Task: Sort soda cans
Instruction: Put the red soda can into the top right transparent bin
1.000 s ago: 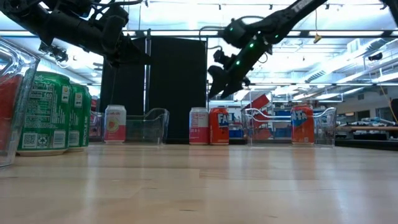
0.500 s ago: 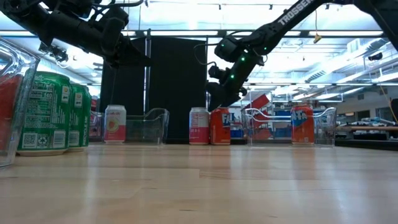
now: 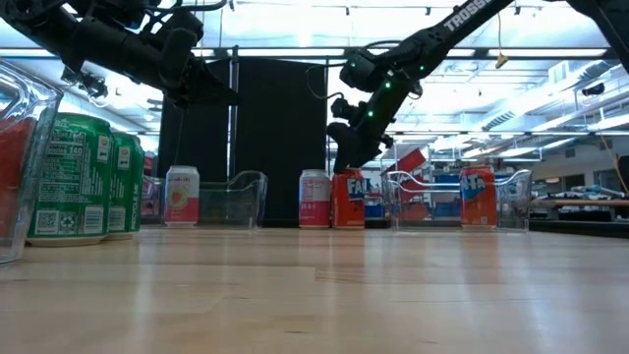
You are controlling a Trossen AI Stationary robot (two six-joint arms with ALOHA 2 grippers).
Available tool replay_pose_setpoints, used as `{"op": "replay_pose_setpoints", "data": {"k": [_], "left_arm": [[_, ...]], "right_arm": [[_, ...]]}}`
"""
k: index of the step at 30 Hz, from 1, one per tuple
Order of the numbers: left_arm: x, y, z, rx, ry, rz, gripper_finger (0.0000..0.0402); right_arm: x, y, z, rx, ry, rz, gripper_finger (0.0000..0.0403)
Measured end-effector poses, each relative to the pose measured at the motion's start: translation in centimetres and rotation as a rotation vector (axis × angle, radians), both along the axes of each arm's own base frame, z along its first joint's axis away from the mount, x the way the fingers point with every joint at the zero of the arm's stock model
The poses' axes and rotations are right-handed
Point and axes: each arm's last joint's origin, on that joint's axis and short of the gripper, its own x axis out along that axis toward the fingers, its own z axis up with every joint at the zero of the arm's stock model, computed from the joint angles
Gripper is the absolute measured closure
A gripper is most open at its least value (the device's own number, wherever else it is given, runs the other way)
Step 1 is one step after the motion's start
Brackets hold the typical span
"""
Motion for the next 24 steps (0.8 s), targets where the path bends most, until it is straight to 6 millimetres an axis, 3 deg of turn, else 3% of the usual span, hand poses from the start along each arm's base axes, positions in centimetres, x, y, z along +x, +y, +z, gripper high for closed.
{"op": "replay_pose_setpoints", "data": {"k": [7, 14, 24], "left_arm": [[0.0, 0.0, -0.1, -0.021, -0.002, 0.005, 0.0401], [0.0, 0.0, -0.1, -0.025, -0.002, 0.004, 0.0401], [0.0, -0.1, -0.1, -0.034, -0.003, -0.008, 0.0401]], "right_arm": [[-0.9, 0.9, 3.0, -0.057, -0.045, -0.024, 0.0076], [-1.2, 0.1, 1.1, 0.014, 0.0, -0.028, 0.0043], [-1.0, -0.5, -1.0, 0.066, -0.005, -0.021, 0.0056]]}}
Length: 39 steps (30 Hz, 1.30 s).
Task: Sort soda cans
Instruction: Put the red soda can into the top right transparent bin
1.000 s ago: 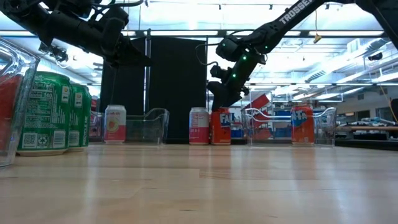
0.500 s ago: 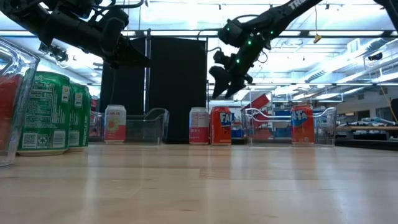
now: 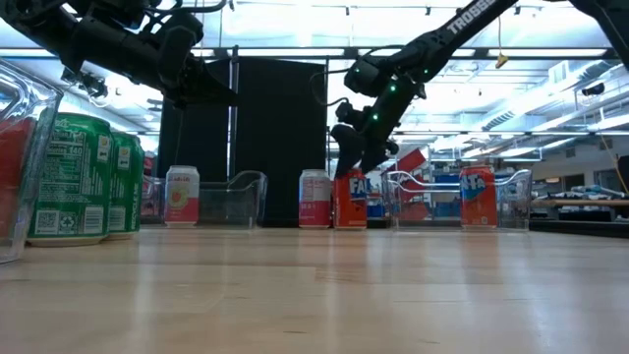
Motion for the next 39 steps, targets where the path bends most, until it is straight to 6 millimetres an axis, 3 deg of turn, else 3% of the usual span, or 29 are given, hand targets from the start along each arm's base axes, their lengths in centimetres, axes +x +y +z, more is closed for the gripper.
{"op": "replay_pose_setpoints", "data": {"k": [7, 12, 21, 26, 31, 39], "left_arm": [[0.0, 0.0, 0.0, 0.003, 0.004, -0.003, 0.0401], [0.0, 0.0, -0.1, 0.004, 0.007, -0.003, 0.0401], [0.0, 0.0, -0.1, 0.004, 0.014, -0.003, 0.0401], [0.0, 0.0, -0.1, 0.003, 0.014, -0.002, 0.0401], [0.0, 0.0, -0.1, 0.0, 0.013, -0.002, 0.0401], [0.0, 0.0, -0.1, -0.012, 0.01, 0.001, 0.0401]], "right_arm": [[0.1, -0.1, -0.2, 0.005, -0.001, 0.002, 0.013], [-0.2, 0.8, 1.0, -0.013, 0.005, -0.048, 0.0134], [-1.6, 3.6, 9.6, -0.074, -0.118, -0.223, 0.0134], [-4.0, 5.4, 13.2, -0.124, -0.156, -0.424, 0.0134], [-6.6, 5.0, 12.3, -0.109, -0.1, -0.646, 0.0134], [-8.1, 3.2, 7.2, -0.059, -0.032, -0.774, 0.0134]]}}
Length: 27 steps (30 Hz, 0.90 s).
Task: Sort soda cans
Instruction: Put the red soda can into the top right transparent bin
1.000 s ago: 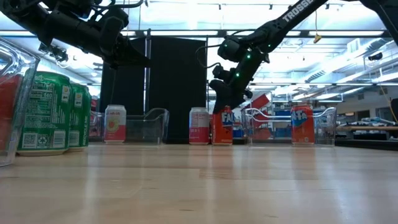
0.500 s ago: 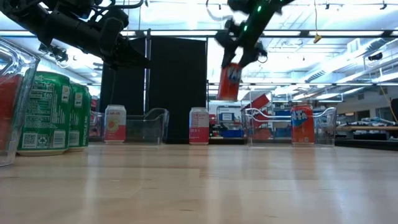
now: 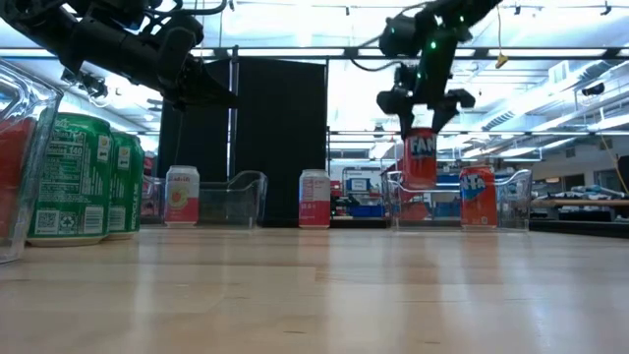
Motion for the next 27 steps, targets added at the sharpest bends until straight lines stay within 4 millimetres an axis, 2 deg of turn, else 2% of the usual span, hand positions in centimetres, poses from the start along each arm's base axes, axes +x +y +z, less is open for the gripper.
{"op": "replay_pose_setpoints", "data": {"k": [11, 17, 24, 27], "left_arm": [[0.0, 0.0, -0.1, -0.005, 0.008, 0.001, 0.0401], [0.0, 0.0, -0.1, -0.008, 0.005, 0.002, 0.0401], [0.0, 0.0, -0.1, -0.008, 0.005, 0.002, 0.0401], [0.0, 0.0, -0.1, -0.008, 0.005, 0.002, 0.0401]], "right_arm": [[-2.1, -1.1, -5.0, 0.016, 0.004, -0.13, 0.0134], [-2.9, -1.2, -6.9, 0.019, -0.004, -0.16, 0.0134], [-3.1, -1.2, -7.7, 0.012, -0.006, -0.156, 0.013], [-3.0, -1.3, -7.6, 0.003, -0.004, -0.139, 0.0096]]}}
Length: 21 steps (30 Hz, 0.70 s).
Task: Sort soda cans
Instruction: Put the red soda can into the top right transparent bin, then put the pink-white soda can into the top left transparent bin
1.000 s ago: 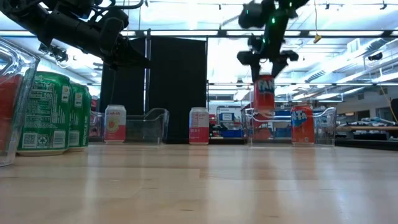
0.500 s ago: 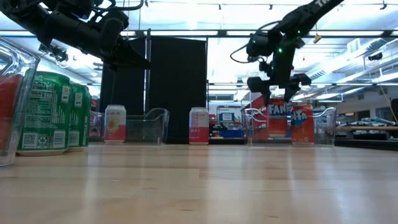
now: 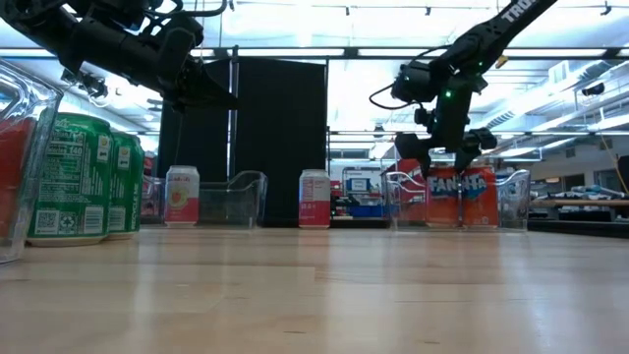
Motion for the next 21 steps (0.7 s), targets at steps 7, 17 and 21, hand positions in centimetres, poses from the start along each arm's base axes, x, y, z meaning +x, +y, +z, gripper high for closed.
{"op": "replay_pose_setpoints", "data": {"k": [7, 17, 21], "left_arm": [[0.0, 0.0, 0.0, -0.001, 0.003, 0.0, 0.0401], [0.0, 0.0, -0.2, -0.01, 0.015, 0.002, 0.0401], [0.0, 0.0, -0.2, -0.011, 0.013, 0.003, 0.0401]], "right_arm": [[0.6, -0.5, 2.1, -0.026, 0.01, 0.026, 0.0027], [4.0, 1.2, 7.6, -0.018, -0.104, 0.245, 0.0107], [6.3, 3.7, 7.3, 0.026, -0.14, 0.419, 0.0217]]}}
